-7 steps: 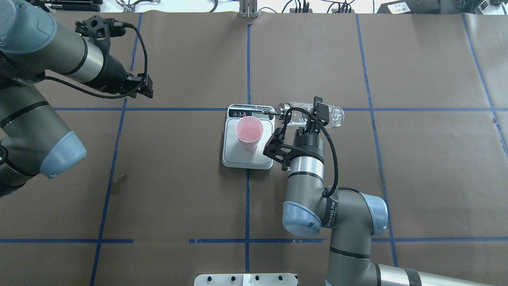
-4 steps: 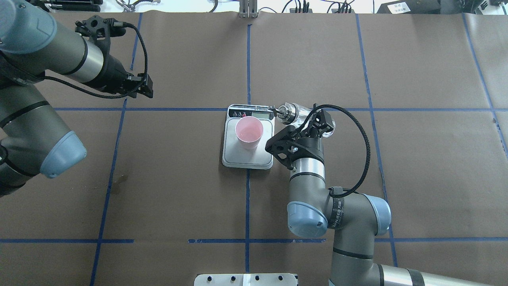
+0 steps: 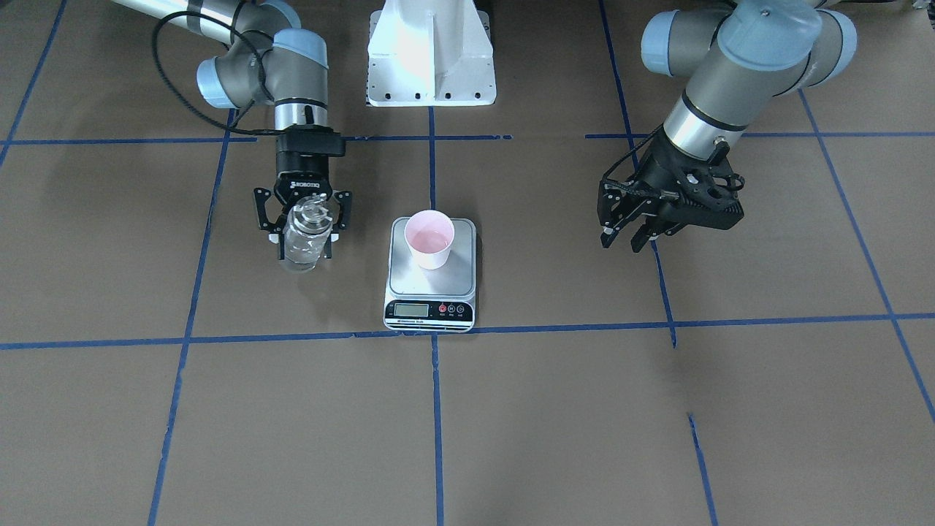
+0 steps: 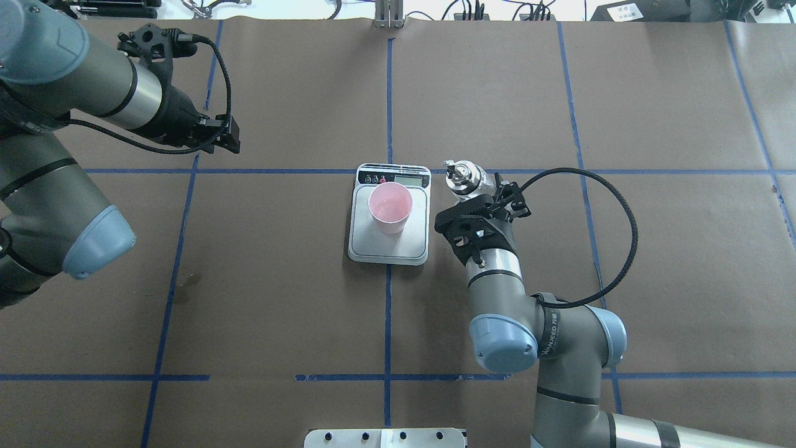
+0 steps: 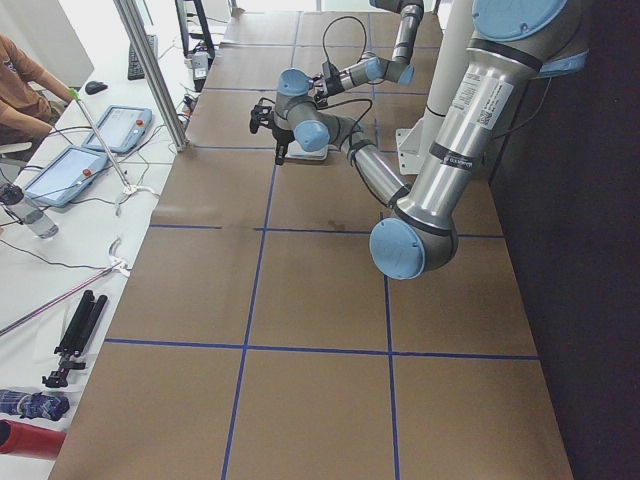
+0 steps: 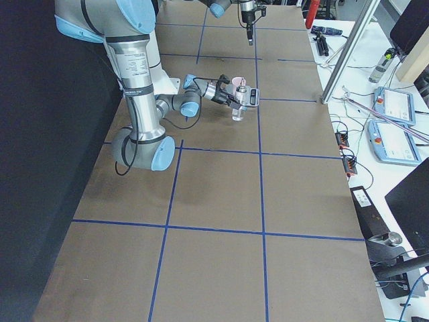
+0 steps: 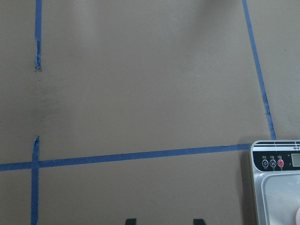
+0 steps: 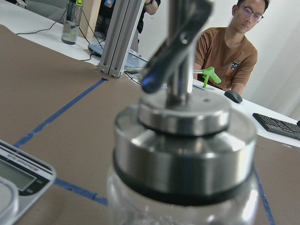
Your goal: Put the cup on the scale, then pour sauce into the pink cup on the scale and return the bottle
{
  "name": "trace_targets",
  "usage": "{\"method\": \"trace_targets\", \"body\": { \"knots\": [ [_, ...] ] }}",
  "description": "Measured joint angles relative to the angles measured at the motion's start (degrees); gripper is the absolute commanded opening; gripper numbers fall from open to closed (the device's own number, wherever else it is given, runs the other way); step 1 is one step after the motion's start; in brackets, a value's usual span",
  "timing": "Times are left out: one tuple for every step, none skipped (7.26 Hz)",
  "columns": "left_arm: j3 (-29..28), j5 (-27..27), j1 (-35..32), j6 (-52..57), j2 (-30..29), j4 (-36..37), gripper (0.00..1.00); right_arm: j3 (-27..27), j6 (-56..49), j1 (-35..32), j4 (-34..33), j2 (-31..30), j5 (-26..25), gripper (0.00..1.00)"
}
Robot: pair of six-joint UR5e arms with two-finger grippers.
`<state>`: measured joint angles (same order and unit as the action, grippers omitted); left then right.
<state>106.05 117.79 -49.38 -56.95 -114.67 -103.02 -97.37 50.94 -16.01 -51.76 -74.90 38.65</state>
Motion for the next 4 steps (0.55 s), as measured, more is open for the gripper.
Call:
{"method": "trace_targets", "body": {
  "knots": [
    [0.1,0.0,0.0,0.0,0.0,0.0,0.51,0.0,0.9,-1.2,6.7,-4.7,2.1,0.0],
    [0.4,0.0,0.0,-0.1,0.0,0.1,0.51,0.0,2.3,-2.1,10.0,-8.0,3.2,0.0],
    [0.8,0.1,0.0,-0.3,0.0,0.2,0.51,-0.1,5.5,-2.6,11.3,-9.7,3.3,0.0],
    [1.1,0.1,0.0,-0.3,0.0,0.3,0.51,-0.3,9.1,-2.9,11.8,-10.7,2.9,0.0]
  ]
}}
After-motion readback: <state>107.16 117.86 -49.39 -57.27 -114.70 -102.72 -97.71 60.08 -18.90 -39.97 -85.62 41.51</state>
